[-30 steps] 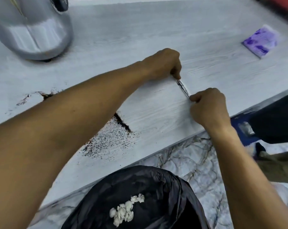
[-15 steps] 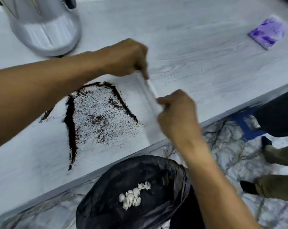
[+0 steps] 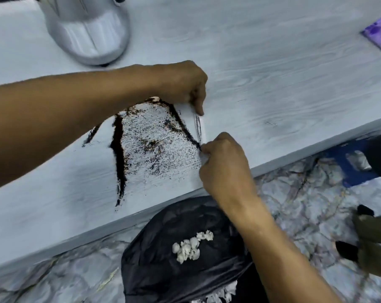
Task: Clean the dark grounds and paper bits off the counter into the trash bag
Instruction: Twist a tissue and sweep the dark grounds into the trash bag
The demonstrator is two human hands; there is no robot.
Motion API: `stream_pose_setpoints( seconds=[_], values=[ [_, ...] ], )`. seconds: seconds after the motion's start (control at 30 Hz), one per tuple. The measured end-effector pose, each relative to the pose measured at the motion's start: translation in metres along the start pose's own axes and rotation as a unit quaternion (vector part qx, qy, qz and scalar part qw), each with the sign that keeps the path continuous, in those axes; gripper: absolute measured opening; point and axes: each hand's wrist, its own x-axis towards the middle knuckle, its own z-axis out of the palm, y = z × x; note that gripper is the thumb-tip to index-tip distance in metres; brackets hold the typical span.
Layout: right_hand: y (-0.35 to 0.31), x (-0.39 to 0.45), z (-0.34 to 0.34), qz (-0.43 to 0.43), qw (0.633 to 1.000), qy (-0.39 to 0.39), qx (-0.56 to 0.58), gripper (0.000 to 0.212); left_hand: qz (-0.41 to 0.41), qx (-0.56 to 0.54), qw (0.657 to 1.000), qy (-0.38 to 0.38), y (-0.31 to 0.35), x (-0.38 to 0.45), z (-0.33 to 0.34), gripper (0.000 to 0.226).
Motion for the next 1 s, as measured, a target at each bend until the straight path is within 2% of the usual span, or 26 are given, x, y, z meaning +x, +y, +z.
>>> stream_pose_setpoints(
  seconds=[0.07,0.13,0.2,0.33,0.47,0.57,0.67,0.73,0.87,1.0],
  values=[
    [-0.001,0.028,-0.014,0.005,0.999,0.009,0.043,0.028,-0.036,0.025,0.999,0.028,-0.011,-0.013,-0.021,0.026],
    [-0.001,0.070,-0.037,-0.012,0.998,0.045,0.052,0.034,-0.089,0.008,0.990,0.112,-0.030,-0.037,-0.045,0.022],
    [-0.011,0.118,-0.046,-0.058,0.995,0.045,0.064,0.032,-0.131,-0.025,0.975,0.180,-0.048,-0.076,-0.060,0.019],
    [-0.072,0.189,-0.015,-0.213,0.976,-0.030,0.039,0.040,-0.241,-0.031,0.952,0.185,-0.066,-0.160,-0.037,0.018],
    [-0.127,0.205,0.030,-0.293,0.950,-0.097,0.049,0.038,-0.346,-0.106,0.894,0.266,-0.076,-0.237,0.010,0.016],
    [-0.163,0.194,0.064,-0.333,0.935,-0.106,0.057,0.039,-0.412,-0.138,0.843,0.318,-0.094,-0.268,0.034,0.018],
    [-0.191,0.191,0.087,-0.358,0.925,-0.121,0.030,0.047,-0.451,-0.176,0.811,0.329,-0.108,-0.283,0.052,0.021],
    [-0.203,0.193,0.091,-0.393,0.911,-0.127,-0.004,0.046,-0.467,-0.181,0.796,0.339,-0.110,-0.289,0.060,0.021],
    [-0.203,0.205,0.085,-0.419,0.891,-0.165,-0.052,0.041,-0.469,-0.165,0.804,0.326,-0.093,-0.285,0.066,0.022],
    [-0.178,0.209,0.068,-0.478,0.852,-0.197,-0.079,0.022,-0.480,-0.195,0.785,0.340,-0.056,-0.266,0.077,0.022]
  ],
)
